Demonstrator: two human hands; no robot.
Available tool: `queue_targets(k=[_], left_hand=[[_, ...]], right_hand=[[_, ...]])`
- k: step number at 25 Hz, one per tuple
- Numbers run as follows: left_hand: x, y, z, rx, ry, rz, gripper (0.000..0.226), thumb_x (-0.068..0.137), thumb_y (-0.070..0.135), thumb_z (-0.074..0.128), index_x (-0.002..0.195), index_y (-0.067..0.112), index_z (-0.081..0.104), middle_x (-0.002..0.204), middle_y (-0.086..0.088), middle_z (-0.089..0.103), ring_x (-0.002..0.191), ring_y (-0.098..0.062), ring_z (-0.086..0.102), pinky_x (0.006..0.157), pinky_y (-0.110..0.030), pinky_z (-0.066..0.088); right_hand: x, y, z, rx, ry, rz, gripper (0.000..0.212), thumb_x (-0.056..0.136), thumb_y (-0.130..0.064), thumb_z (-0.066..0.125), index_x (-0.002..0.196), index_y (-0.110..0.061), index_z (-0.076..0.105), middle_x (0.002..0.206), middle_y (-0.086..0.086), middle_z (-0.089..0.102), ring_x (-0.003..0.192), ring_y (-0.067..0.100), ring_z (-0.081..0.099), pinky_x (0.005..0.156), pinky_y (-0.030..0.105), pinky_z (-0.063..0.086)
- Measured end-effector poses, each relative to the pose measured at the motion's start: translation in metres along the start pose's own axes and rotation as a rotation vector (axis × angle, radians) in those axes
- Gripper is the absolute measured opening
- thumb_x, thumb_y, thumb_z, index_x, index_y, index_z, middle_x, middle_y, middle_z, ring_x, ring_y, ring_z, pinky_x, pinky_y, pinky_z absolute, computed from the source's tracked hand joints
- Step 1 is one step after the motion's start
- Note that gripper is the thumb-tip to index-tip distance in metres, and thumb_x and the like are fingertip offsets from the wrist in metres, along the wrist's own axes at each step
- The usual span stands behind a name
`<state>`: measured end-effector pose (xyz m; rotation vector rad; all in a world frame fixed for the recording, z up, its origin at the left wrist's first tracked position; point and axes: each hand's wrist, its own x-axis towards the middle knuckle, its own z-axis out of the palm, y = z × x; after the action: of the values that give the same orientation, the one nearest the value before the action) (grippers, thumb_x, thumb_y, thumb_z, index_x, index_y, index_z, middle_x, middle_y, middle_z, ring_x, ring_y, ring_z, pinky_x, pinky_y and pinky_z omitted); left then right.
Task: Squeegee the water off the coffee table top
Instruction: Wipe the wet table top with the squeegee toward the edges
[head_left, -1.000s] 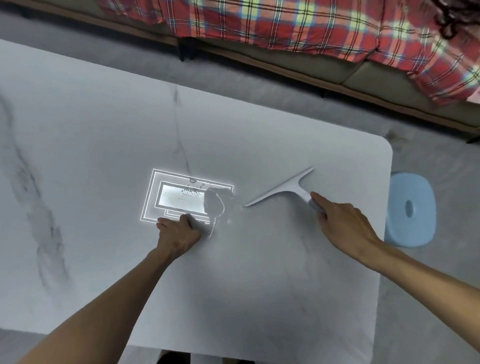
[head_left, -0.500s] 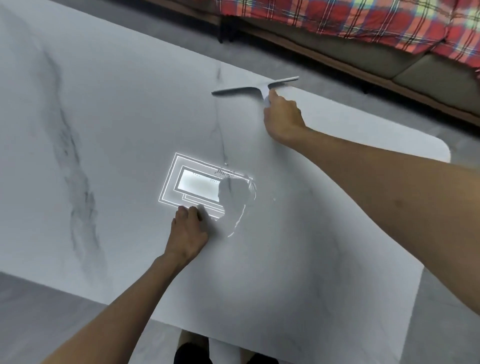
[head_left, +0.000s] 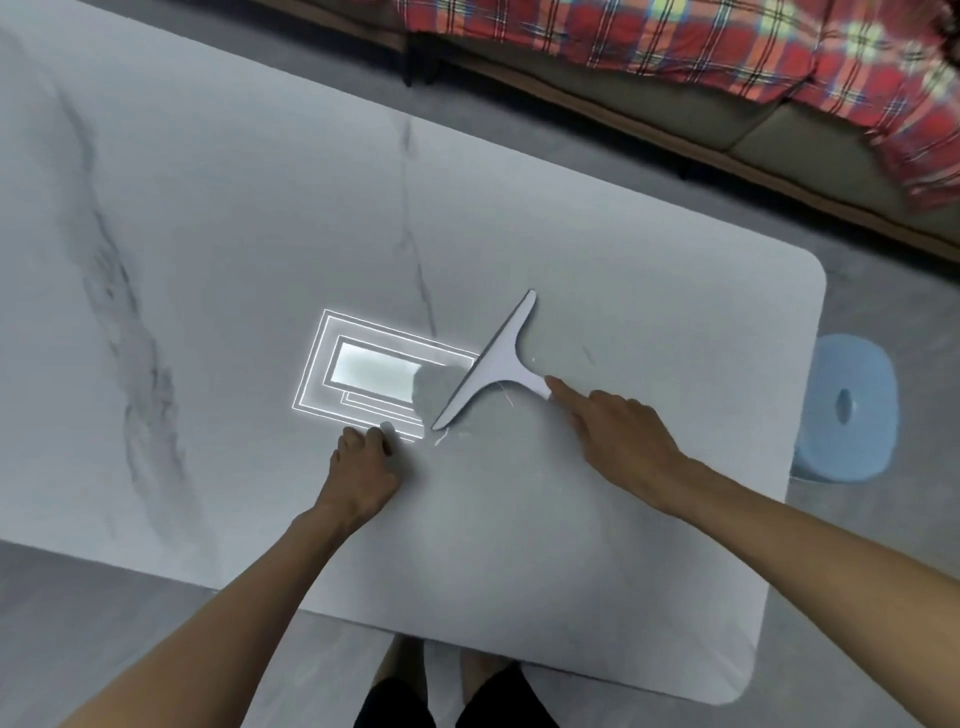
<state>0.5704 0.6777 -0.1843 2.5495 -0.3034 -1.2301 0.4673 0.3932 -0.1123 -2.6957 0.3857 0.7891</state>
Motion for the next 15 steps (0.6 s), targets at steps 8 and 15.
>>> queue_targets(k=[8, 15], left_hand=[[-0.033, -0.009, 0.012, -0.062, -0.111, 0.065, 0.017, 0.079, 0.006, 0.049, 0.091, 0.017, 0.047, 0.095, -0.005, 0.054, 0.084, -0.025, 0.052, 0.059, -0.027, 0.034], [-0.047, -0.022, 0.008, -0.244, 0.011, -0.003, 0.010, 0.085, 0.015, 0.047, 0.094, 0.020, 0.049, 0.079, -0.002, 0.059, 0.068, -0.023, 0.055, 0.054, -0.029, 0.037]], right_hand=[[-0.092, 0.051, 0.020, -0.077, -0.016, 0.194, 0.056, 0.095, -0.024, 0.037, 0.147, -0.041, 0.025, 0.102, 0.002, 0.065, 0.088, 0.030, 0.061, 0.066, 0.033, 0.041], [-0.122, 0.016, 0.015, 0.059, 0.098, 0.092, 0.042, 0.098, -0.051, 0.026, 0.140, -0.053, 0.029, 0.083, -0.012, 0.060, 0.081, 0.020, 0.063, 0.062, 0.030, 0.041]])
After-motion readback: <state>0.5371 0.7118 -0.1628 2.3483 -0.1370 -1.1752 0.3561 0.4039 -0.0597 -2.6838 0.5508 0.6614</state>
